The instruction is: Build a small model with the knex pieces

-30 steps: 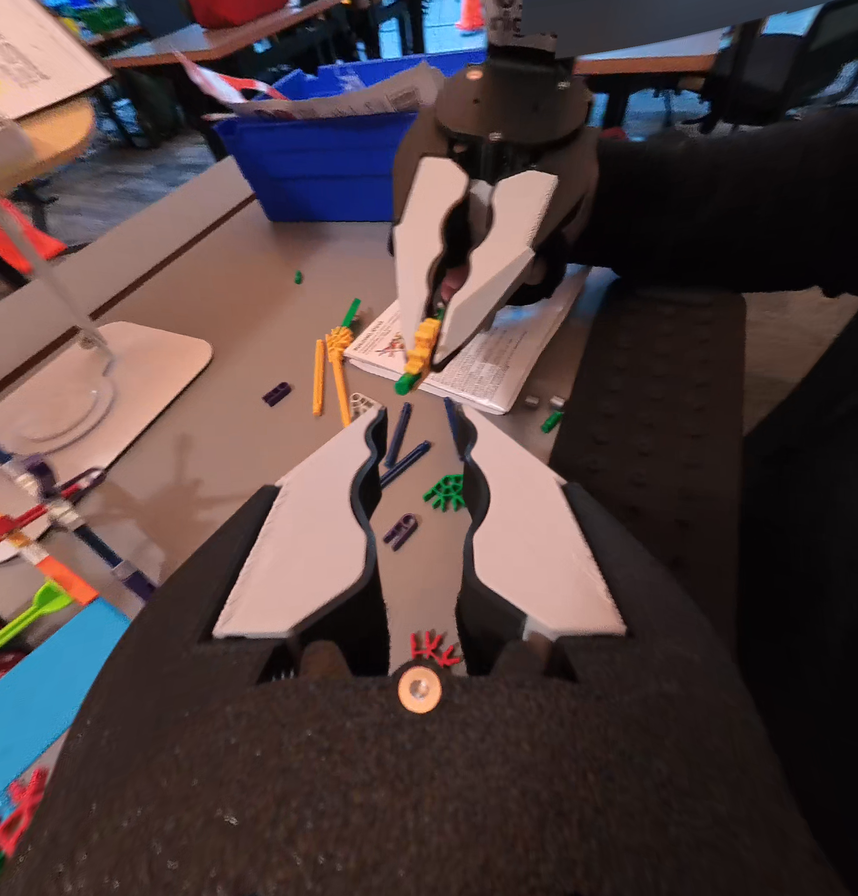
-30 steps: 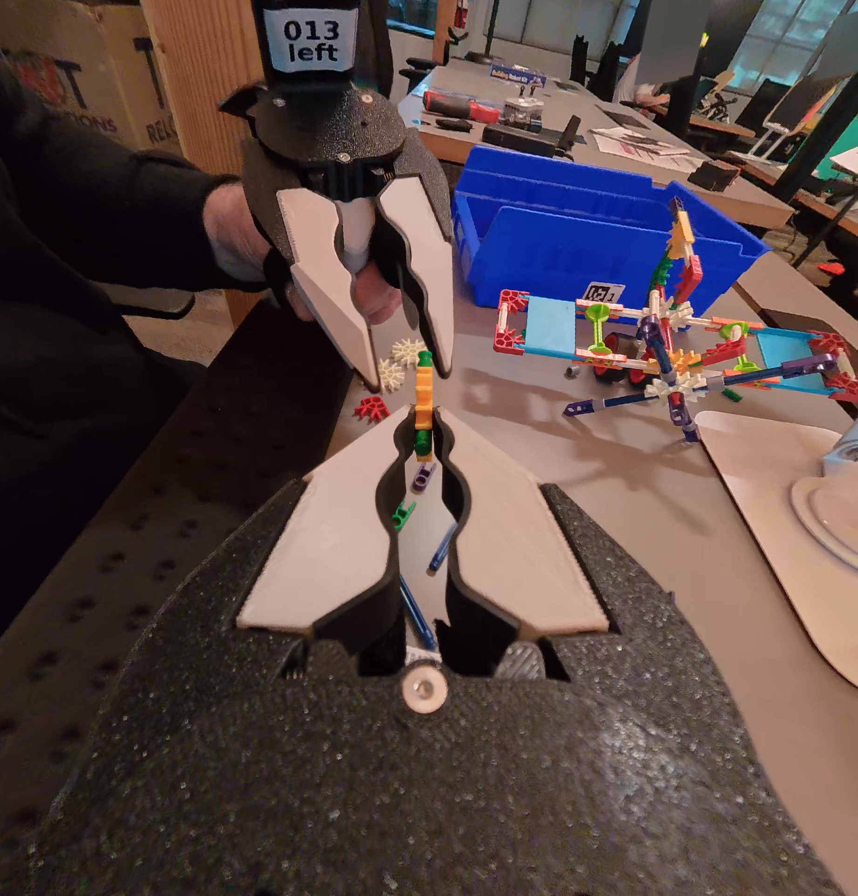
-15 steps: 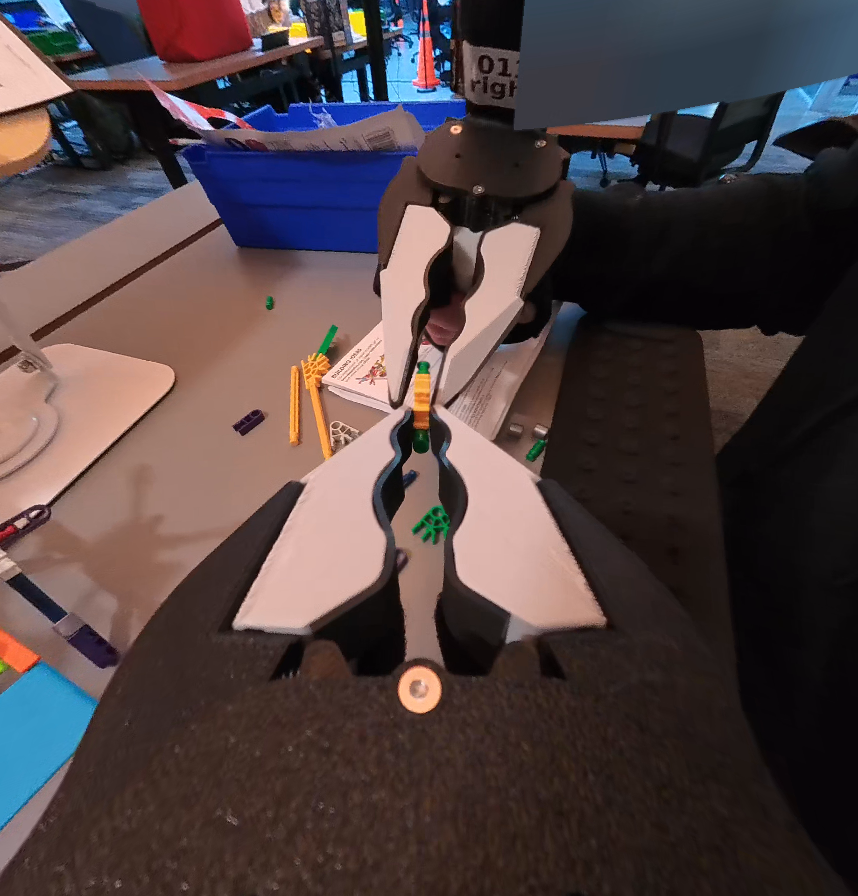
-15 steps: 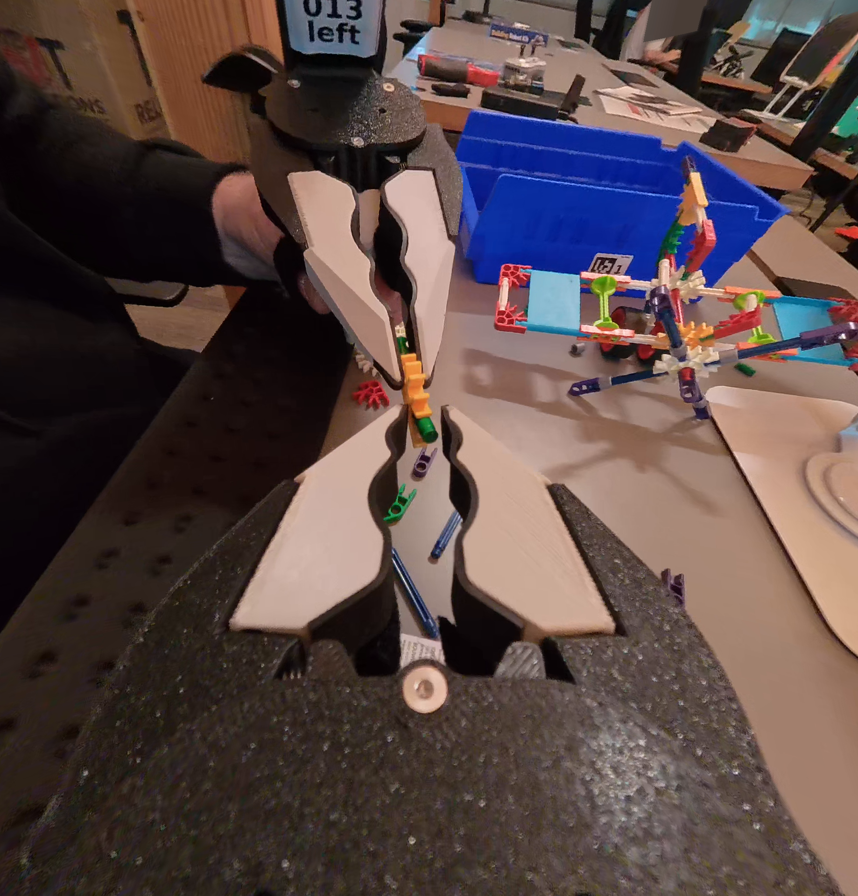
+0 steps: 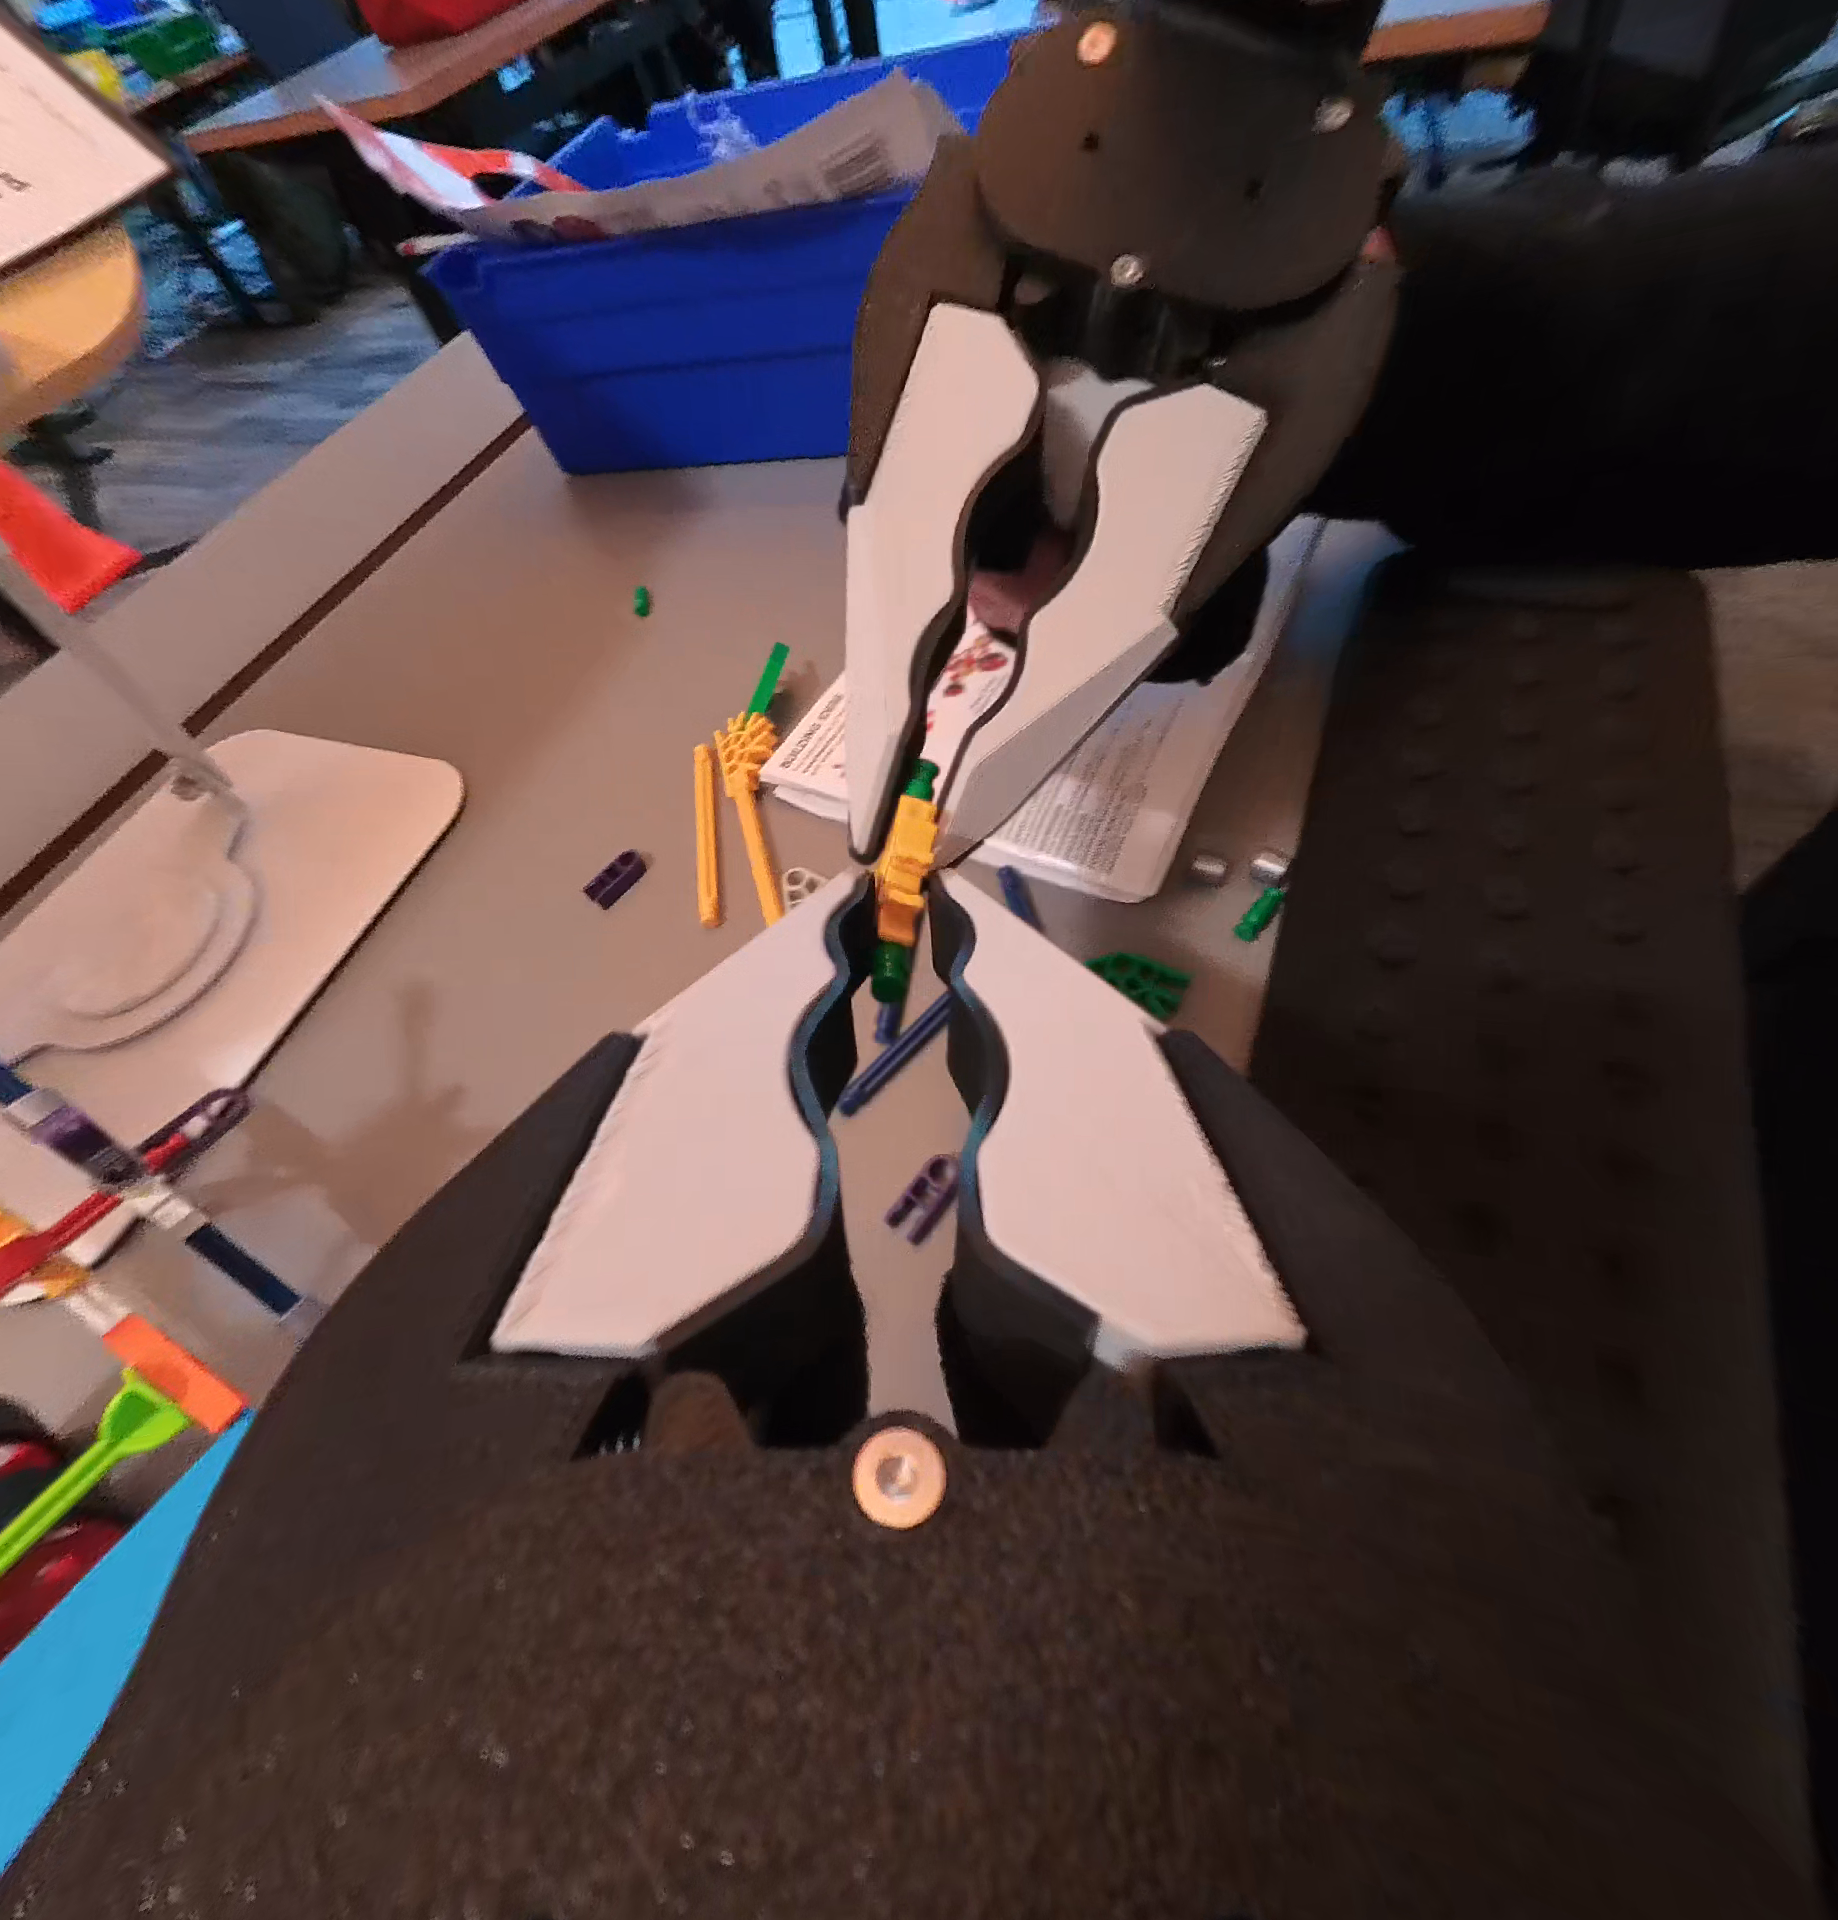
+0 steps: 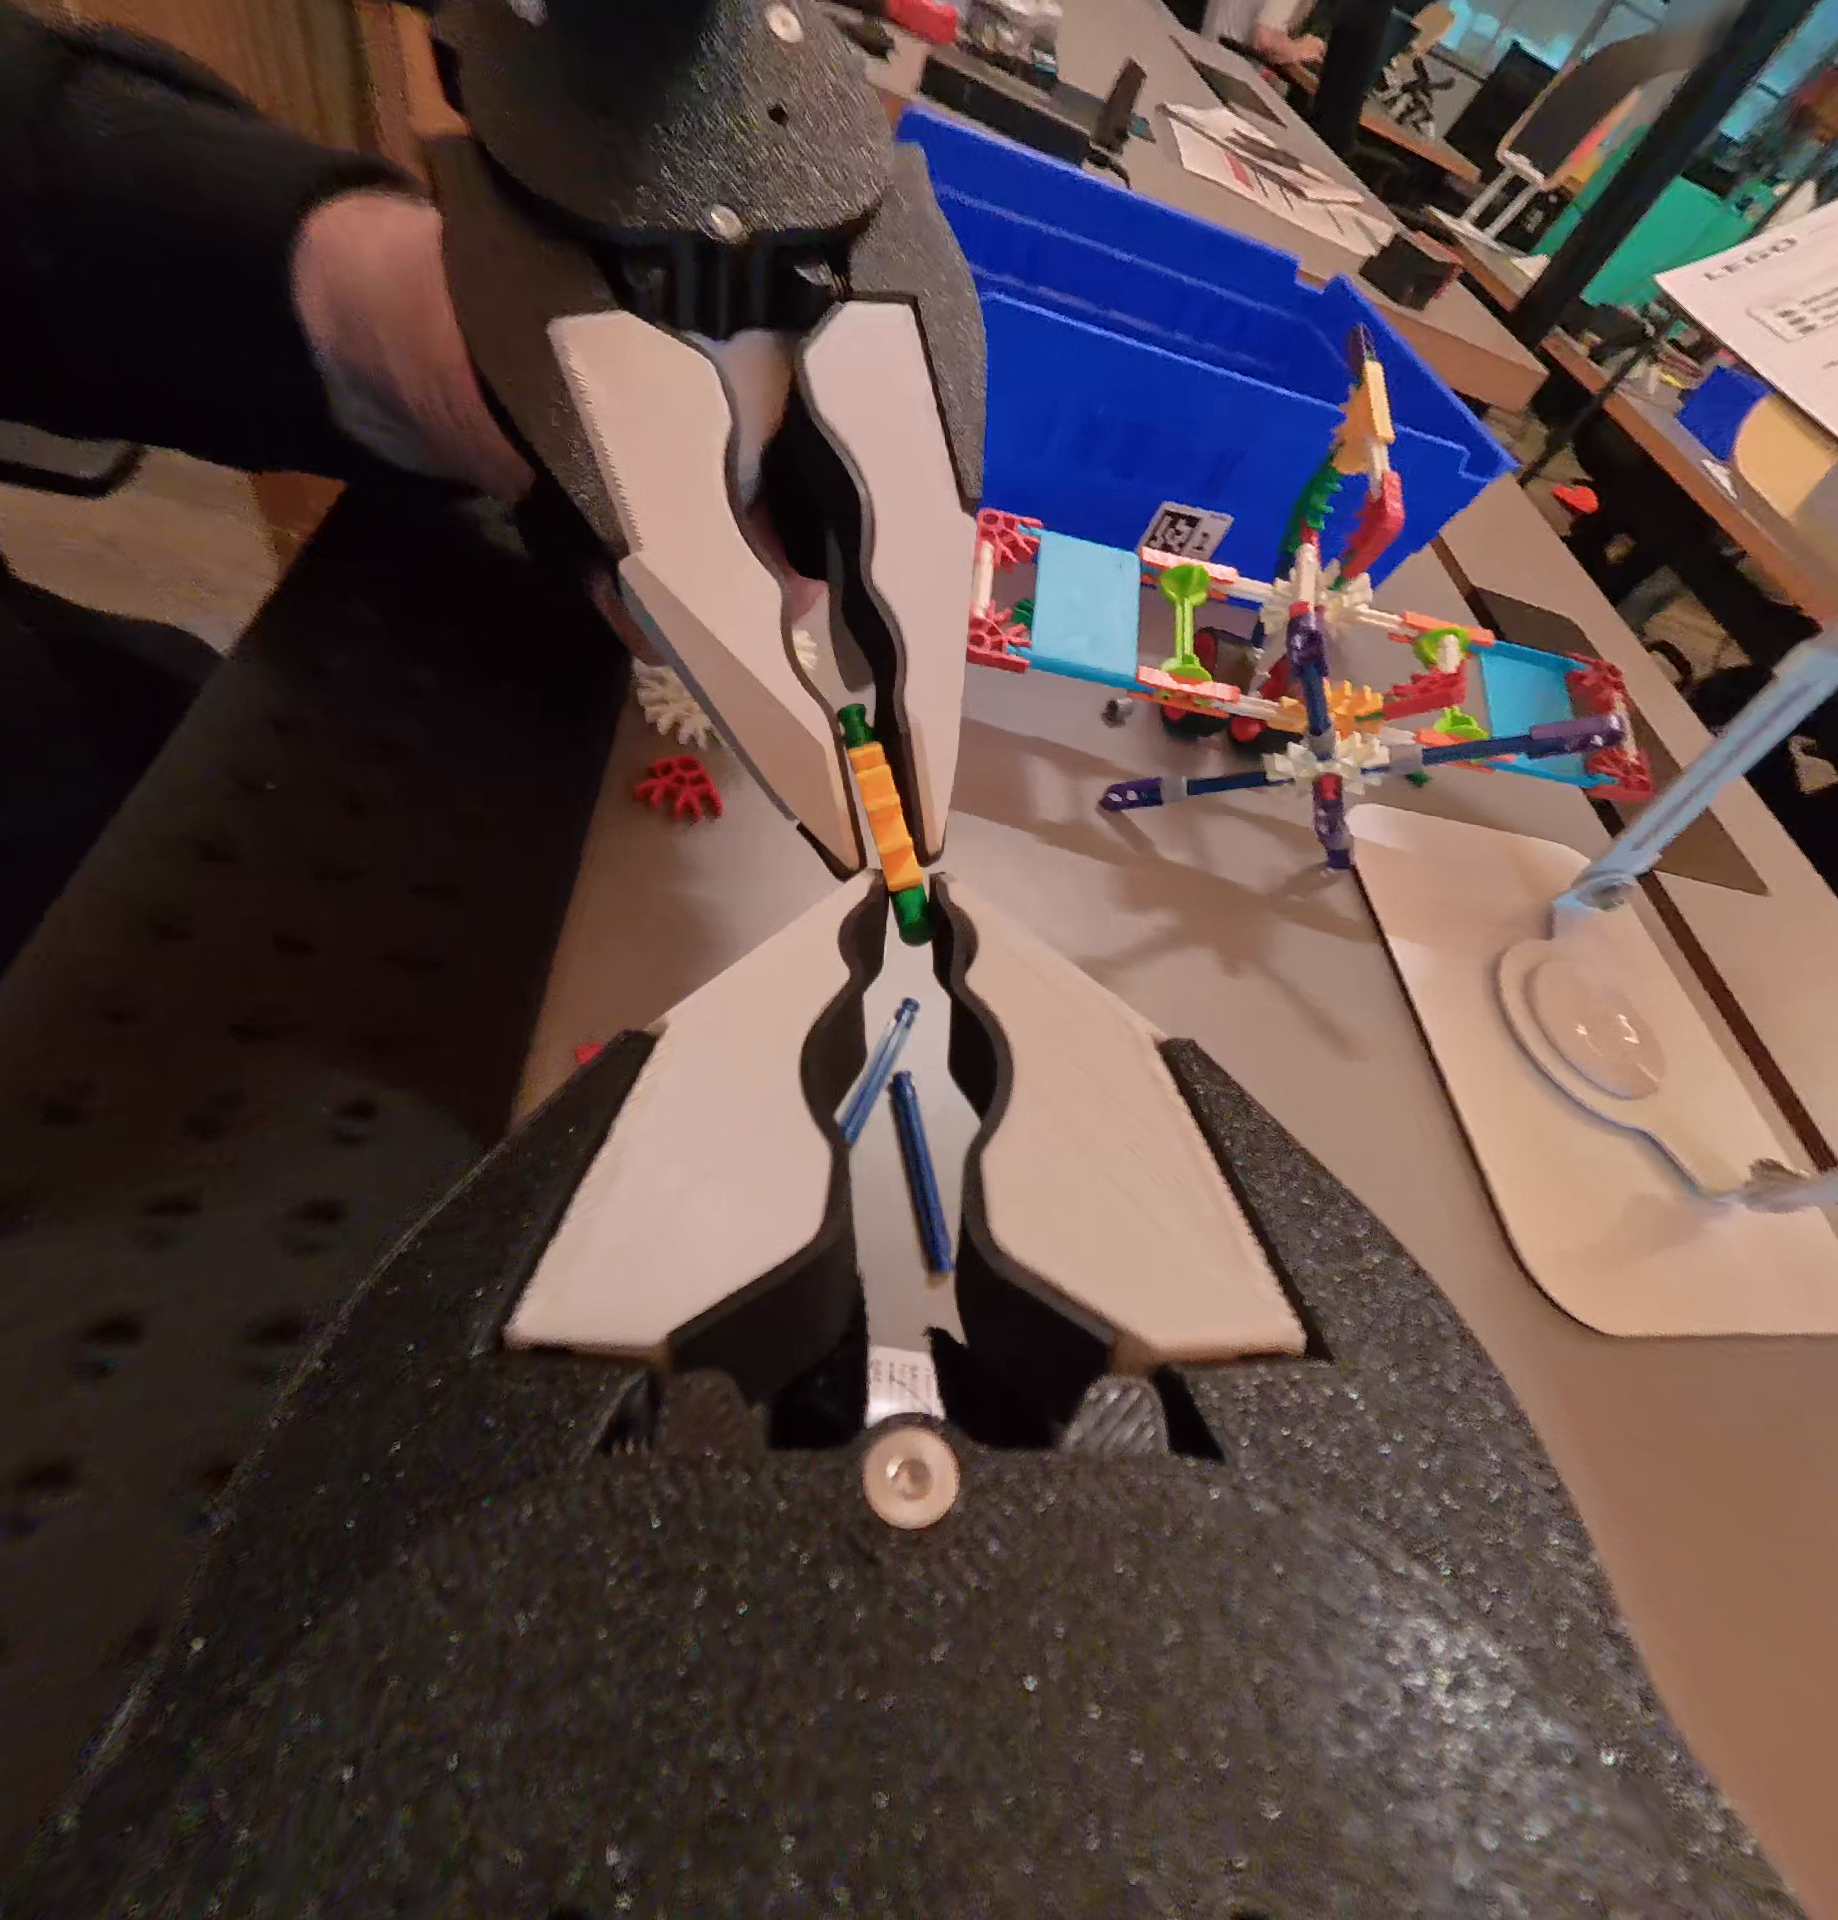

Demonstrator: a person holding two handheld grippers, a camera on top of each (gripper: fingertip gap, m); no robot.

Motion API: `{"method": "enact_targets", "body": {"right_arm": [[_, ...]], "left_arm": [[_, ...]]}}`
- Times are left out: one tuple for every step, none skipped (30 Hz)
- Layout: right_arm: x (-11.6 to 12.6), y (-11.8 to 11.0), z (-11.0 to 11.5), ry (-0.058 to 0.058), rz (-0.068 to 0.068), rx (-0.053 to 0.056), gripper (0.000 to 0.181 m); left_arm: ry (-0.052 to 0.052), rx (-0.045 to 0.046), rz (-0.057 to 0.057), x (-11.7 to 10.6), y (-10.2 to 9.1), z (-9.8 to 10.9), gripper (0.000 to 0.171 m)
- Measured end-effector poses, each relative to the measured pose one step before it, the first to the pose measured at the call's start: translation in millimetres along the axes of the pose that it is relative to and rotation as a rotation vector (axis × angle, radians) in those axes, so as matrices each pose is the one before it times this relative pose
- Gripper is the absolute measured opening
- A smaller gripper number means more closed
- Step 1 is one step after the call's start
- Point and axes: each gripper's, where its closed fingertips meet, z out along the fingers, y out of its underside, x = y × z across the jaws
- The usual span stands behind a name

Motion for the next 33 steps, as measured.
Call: {"method": "enact_targets", "body": {"right_arm": [[2.15, 2.65, 0.96, 0.0205, -0.0149, -0.0211, 0.007], [2.26, 2.01, 1.11, 0.0229, -0.0105, -0.0182, 0.007], [2.00, 2.01, 1.11, 0.0202, -0.0099, -0.0182, 0.007], [1.61, 1.99, 1.20, 0.0186, -0.0143, -0.0176, 0.007], [1.86, 1.47, 1.20, 0.0230, -0.0146, -0.0163, 0.006], [1.94, 1.12, 1.42, 0.0264, -0.0117, -0.0145, 0.006], [1.96, 0.72, 1.20, 0.0224, -0.0050, -0.0118, 0.007], [2.20, 0.56, 1.02, 0.0231, -0.0057, -0.0116, 0.007], [2.48, 0.47, 1.15, 0.0312, -0.0159, -0.0150, 0.008], [2.43, 0.47, 1.33, 0.0375, -0.0286, -0.0192, 0.008], [2.78, 0.11, 1.15, 0.0414, -0.0321, -0.0195, 0.009], [3.50, 0.01, 0.82, 0.0448, -0.0369, -0.0187, 0.014], [2.83, 0.14, 0.68, 0.0430, -0.0513, -0.0208, 0.018], [1.44, 0.16, 0.61, 0.0374, -0.0494, -0.0203, 0.018], [-0.92, 1.37, 0.94, 0.0157, -0.0360, -0.0227, 0.018], [-1.48, 1.96, 0.67, 0.0047, -0.0294, -0.0182, 0.018], [-0.12, 1.58, -0.07, 0.0112, -0.0303, -0.0127, 0.017], [-0.45, 1.07, -0.30, 0.0046, -0.0283, -0.0115, 0.016], [-0.09, 0.69, 0.05, 0.0068, -0.0205, -0.0099, 0.015], [0.69, 0.48, 0.13, 0.0122, -0.0177, -0.0100, 0.014], [-0.14, 0.71, 0.09, 0.0037, -0.0129, -0.0114, 0.012], [-0.87, 0.99, 0.26, -0.0045, -0.0057, -0.0075, 0.010], [-0.81, 1.12, 0.53, -0.0027, -0.0043, -0.0056, 0.009], [-0.26, 1.15, 0.75, 0.0037, -0.0031, -0.0062, 0.007], [1.04, 0.91, 0.84, 0.0098, 0.0082, -0.0034, 0.006], [1.73, 0.64, 0.92, 0.0083, 0.0197, -0.0011, 0.004], [2.70, 0.33, 0.92, 0.0127, 0.0199, -0.0004, 0.004], [2.64, 0.61, 0.94, 0.0117, 0.0165, 0.0002, 0.003], [1.52, 1.16, 0.95, 0.0076, 0.0131, -0.0020, 0.005], [1.18, 0.99, 0.97, 0.0067, 0.0143, -0.0028, 0.002], [0.84, 0.62, 1.02, 0.0020, 0.0221, 0.0002, 0.006], [0.57, 0.36, 1.02, -0.0021, 0.0241, 0.0030, 0.006], [0.36, 0.55, 1.20, -0.0018, 0.0204, -0.0008, 0.006]], "left_arm": [[-0.0315, -0.01889, 0.0212, -2.06, 1.96, 1.97, 0.008], [-0.0342, -0.01589, 0.0147, -2.52, 1.33, 1.62, 0.007], [-0.0266, -0.01731, 0.0032, -1.96, 1.59, 1.76, 0.007], [-0.0207, -0.01198, -0.0029, -1.65, 1.43, 1.72, 0.007], [-0.0191, -0.00690, -0.0021, -2.17, 1.34, 1.49, 0.007], [-0.0142, -0.00449, -0.0215, -2.40, 0.82, 1.17, 0.006], [-0.0126, -0.00270, -0.0215, -2.08, 0.51, 1.09, 0.006], [-0.0253, -0.00387, 0.0021, -2.37, -0.05, 0.76, 0.006], [-0.0271, -0.00757, 0.0102, -2.56, 0.13, 0.68, 0.006], [-0.0137, -0.01114, -0.0025, -2.53, 0.30, 0.54, 0.006], [-0.0099, -0.01976, 0.0074, -2.03, 0.96, 0.47, 0.006], [-0.0146, -0.03043, 0.0222, -1.63, 1.90, 0.83, 0.005], [-0.0158, -0.02880, 0.0132, -1.66, 1.34, 1.14, 0.004], [-0.0139, -0.01611, 0.0084, -1.78, -0.11, 0.65, 0.004], [0.0001, -0.02903, 0.0177, 0.48, 2.44, 1.70, 0.004], [-0.0075, -0.02478, 0.0345, 0.40, 1.79, 1.35, 0.004], [-0.0131, -0.01268, 0.0256, -0.18, -0.09, 0.65, 0.004], [-0.0081, -0.01747, 0.0228, 0.73, 0.16, 0.63, 0.004], [-0.0167, -0.02222, 0.0376, -0.53, 0.37, 0.22, 0.004], [-0.0221, -0.01537, 0.0357, -1.59, -0.79, -0.34, 0.004], [-0.0122, -0.01850, 0.0338, -0.43, -0.13, 0.24, 0.004], [-0.0161, -0.01606, 0.0439, -0.36, -0.11, 0.47, 0.004], [-0.0195, -0.01305, 0.0386, -0.54, -0.27, 0.78, 0.005], [-0.0111, -0.01119, 0.0140, -0.27, -0.59, 1.11, 0.005], [-0.0108, 0.00072, -0.0044, -1.66, -1.38, 0.87, 0.005], [-0.0039, 0.00221, -0.0171, -1.44, -0.56, 1.15, 0.005], [-0.0176, 0.00638, -0.0212, -2.84, -1.79, 0.89, 0.005], [-0.0147, 0.00464, -0.0266, -2.09, -1.67, 1.18, 0.005], [-0.0112, 0.00309, -0.0168, -1.17, -0.65, 1.55, 0.005], [-0.0107, 0.00745, -0.0235, -0.87, -0.63, 1.42, 0.005], [-0.0140, 0.01028, -0.0257, -0.93, -0.52, 1.08, 0.005], [-0.0169, 0.01077, -0.0211, -0.64, -0.07, 0.81, 0.005], [-0.0127, 0.00836, -0.0251, -0.49, 0.45, 1.01, 0.005]]}}
